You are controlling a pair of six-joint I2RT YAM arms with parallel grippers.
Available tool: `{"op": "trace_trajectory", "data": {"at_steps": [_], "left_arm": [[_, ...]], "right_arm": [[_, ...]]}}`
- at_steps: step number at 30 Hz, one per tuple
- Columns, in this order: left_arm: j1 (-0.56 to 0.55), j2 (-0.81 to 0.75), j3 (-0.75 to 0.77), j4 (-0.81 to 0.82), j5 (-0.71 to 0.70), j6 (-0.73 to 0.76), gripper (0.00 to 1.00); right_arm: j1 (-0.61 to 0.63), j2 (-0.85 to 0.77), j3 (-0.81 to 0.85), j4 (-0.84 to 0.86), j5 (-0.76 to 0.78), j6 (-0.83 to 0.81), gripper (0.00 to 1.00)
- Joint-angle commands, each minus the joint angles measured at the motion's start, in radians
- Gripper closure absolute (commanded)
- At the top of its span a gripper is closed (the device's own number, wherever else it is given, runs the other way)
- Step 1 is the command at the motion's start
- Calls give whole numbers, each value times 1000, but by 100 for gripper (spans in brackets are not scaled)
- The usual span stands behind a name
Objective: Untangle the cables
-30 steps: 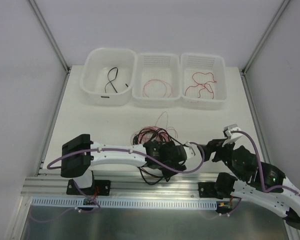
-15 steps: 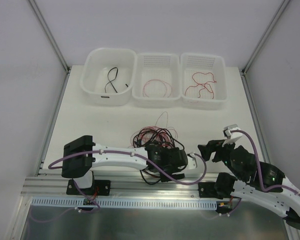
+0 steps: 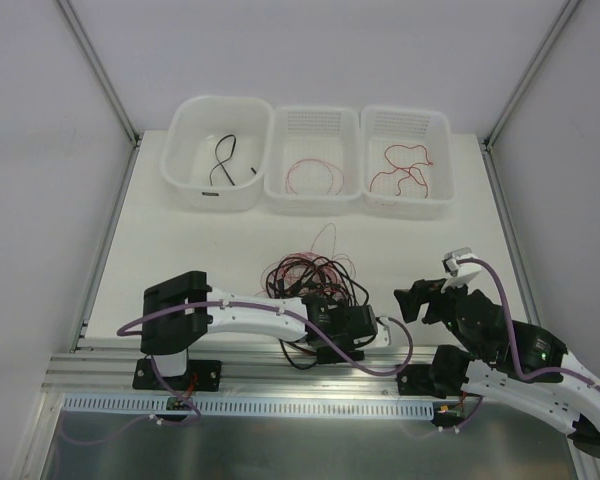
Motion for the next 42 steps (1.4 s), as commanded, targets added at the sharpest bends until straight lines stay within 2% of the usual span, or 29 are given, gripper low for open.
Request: {"op": "trace_trajectory", "data": {"at_steps": [1, 4, 5, 8, 9, 10, 17, 23, 27, 32, 34, 38, 42], "left_arm": [[-12, 32, -5, -22, -15, 29, 35], [-12, 51, 0, -22, -35, 38, 51], [-12, 54, 1, -22, -38, 41, 64], [-12, 52, 8, -23, -39, 44, 85], [-12, 45, 11, -23, -41, 46, 95], [-12, 37, 14, -23, -41, 47, 100], [-12, -115, 52, -43, -41, 47, 100], [1, -337, 139, -77, -130, 87, 100], [90, -435, 219, -77, -107, 95, 100], [285, -531, 349, -76, -50, 89, 100], [325, -538, 446, -76, -59, 101, 100], [480, -517, 607, -71, -23, 122, 100], [570, -463, 860, -62, -13, 129, 100]], "right_arm": [[4, 6, 6, 9, 24, 20, 19], [3, -5, 5, 2, 28, 28, 19], [3, -10, 3, 0, 27, 28, 19], [3, -25, 5, -9, 35, 31, 19], [3, -29, 6, -12, 36, 34, 19], [3, -37, 6, -18, 38, 34, 19], [4, -68, 23, -49, 53, 41, 19], [3, -91, 36, -72, 81, 45, 19], [3, -109, 54, -94, 96, 51, 19], [4, -128, 69, -121, 102, 52, 18], [3, -128, 71, -126, 102, 51, 18], [3, -114, 66, -124, 97, 49, 18], [4, -94, 68, -114, 88, 38, 18]]}}
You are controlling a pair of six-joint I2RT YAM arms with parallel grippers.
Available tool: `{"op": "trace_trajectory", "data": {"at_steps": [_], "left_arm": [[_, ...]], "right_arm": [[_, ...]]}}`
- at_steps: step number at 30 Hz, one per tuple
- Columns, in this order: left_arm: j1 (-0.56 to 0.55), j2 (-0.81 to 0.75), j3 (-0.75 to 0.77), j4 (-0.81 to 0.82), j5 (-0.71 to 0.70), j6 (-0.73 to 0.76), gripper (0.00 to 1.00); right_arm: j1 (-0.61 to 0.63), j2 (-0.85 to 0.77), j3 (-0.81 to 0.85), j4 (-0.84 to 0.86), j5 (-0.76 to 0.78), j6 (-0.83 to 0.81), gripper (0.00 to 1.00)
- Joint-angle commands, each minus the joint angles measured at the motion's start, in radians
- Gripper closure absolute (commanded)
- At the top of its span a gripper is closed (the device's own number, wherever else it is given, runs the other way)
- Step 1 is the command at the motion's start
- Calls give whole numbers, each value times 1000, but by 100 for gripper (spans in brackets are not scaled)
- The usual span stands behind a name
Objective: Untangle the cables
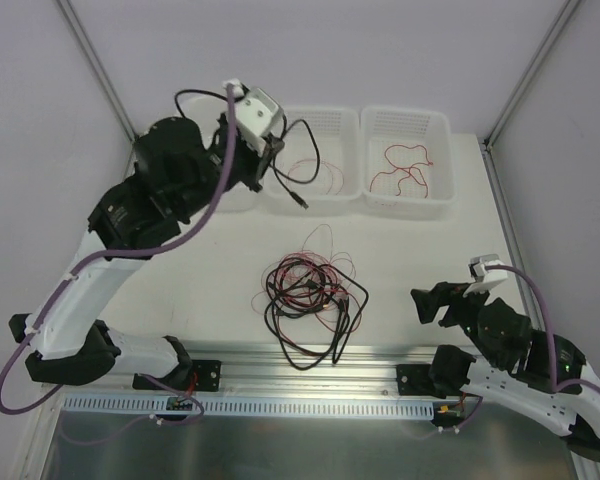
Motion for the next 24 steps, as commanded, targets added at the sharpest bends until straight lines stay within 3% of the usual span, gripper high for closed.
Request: {"op": "trace_trajectory", "data": {"at_steps": [1, 9, 14, 24], "left_arm": [[70, 34, 205, 58, 38, 41, 100], [351, 178, 317, 170, 59, 57, 100], [531, 348, 378, 199, 100, 32, 100], [671, 690, 402, 222, 176, -28, 100]], "right_arm": [[3, 25, 28, 2, 10, -3, 18], [3, 47, 31, 19, -32, -14, 15], [3, 65, 47, -1, -71, -20, 4], [4, 59, 54, -34, -95, -12, 0]]}}
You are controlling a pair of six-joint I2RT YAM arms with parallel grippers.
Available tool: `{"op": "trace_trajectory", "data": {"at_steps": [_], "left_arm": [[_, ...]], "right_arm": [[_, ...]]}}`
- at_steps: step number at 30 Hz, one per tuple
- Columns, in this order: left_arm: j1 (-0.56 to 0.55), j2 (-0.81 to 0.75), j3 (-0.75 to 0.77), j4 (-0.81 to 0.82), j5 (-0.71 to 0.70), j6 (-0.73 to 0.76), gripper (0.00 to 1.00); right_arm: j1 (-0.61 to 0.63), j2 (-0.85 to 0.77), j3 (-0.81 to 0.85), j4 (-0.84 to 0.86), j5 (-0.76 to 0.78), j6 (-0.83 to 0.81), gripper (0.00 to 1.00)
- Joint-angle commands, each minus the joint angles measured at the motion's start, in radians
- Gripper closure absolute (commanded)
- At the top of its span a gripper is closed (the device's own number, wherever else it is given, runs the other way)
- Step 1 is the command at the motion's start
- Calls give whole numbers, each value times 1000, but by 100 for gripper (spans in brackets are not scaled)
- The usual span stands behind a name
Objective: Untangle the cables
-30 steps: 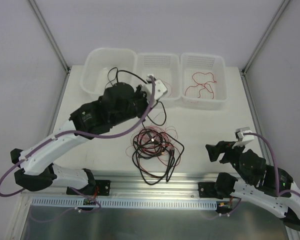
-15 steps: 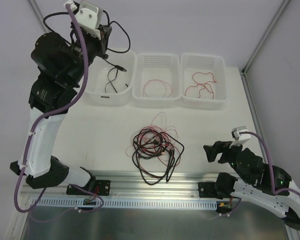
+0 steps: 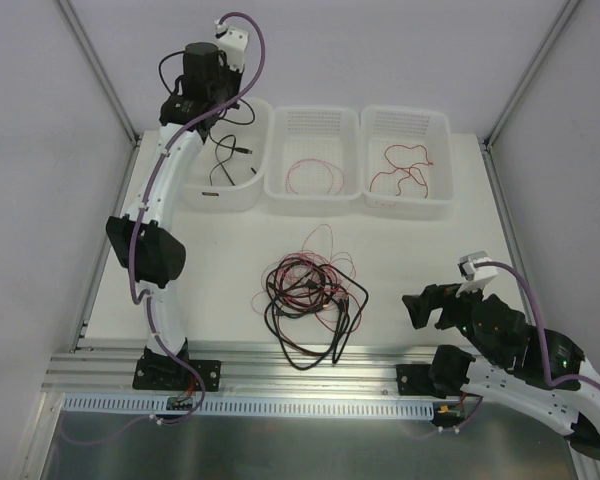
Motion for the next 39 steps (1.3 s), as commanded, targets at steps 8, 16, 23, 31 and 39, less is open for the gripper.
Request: {"op": "trace_trajectory", "data": {"at_steps": [8, 16, 23, 31, 39], "left_arm": [[94, 194, -80, 44, 155, -203, 91], [105, 128, -155, 38, 225, -243, 11], [103, -257, -330, 26, 260, -419, 1], [-45, -708, -865, 20, 406, -585, 1], [-278, -1012, -1333, 16, 329, -652, 1]], "right_arm": [[4, 4, 26, -40, 3, -4, 0], [4, 77, 38, -33, -42, -26, 0], [3, 310, 72, 70, -145, -75, 1], [-37, 583, 94, 148, -137, 77, 1], [-198, 685, -25, 407, -408, 143, 17]]}}
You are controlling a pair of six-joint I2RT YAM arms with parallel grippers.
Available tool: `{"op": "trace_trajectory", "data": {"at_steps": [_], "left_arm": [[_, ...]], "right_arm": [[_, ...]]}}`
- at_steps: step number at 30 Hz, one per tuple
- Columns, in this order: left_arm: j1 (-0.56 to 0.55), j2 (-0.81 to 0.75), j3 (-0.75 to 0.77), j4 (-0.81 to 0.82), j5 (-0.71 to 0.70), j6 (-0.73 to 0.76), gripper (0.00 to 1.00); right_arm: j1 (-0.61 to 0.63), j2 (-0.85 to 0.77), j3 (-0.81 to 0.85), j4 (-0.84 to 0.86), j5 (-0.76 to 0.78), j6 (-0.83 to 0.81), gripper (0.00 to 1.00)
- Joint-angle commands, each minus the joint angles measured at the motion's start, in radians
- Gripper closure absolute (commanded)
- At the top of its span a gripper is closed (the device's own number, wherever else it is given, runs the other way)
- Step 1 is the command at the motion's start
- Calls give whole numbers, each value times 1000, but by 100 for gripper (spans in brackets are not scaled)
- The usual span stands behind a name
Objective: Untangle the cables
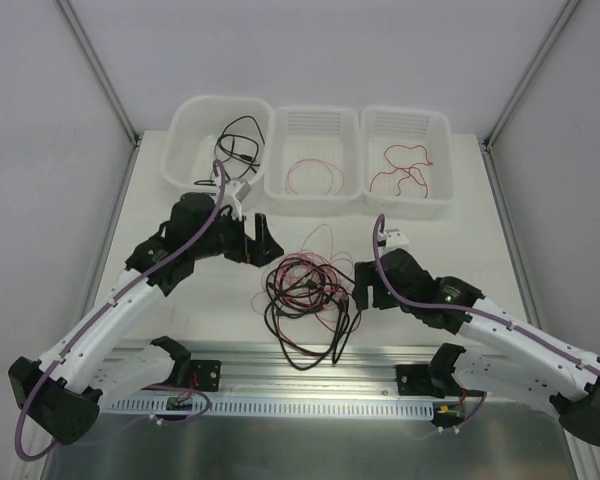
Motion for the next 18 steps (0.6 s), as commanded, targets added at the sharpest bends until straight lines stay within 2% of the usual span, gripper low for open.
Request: {"op": "trace_trajectory", "data": {"at_steps": [1, 5, 8, 10, 11, 12, 14, 18], "left_arm": [[-52, -68, -135, -23, -48, -79, 1], [-150, -59, -244, -23, -86, -107, 1], [-204, -13, -260, -23, -149, -121, 1], [-244, 22, -258, -21, -195, -135, 1], [-253, 34, -258, -21, -210, -144, 1], [-262, 45, -258, -20, -222, -158, 1], [-270, 80, -255, -14, -262, -187, 1], [-276, 133, -246, -4, -316, -211, 1]], "right_arm": [[-34, 34, -38, 158, -142, 60, 17], [-51, 138, -57, 198, -153, 88, 26], [-55, 160, -75, 230, -163, 90, 45], [-63, 163, -60, 205, -122, 71, 70], [-65, 155, -28, 147, -100, 59, 91], [-65, 147, 0, 111, -77, 32, 99], [-66, 124, 59, -14, -2, -1, 99], [-48, 19, 295, -154, 57, -100, 99]]}}
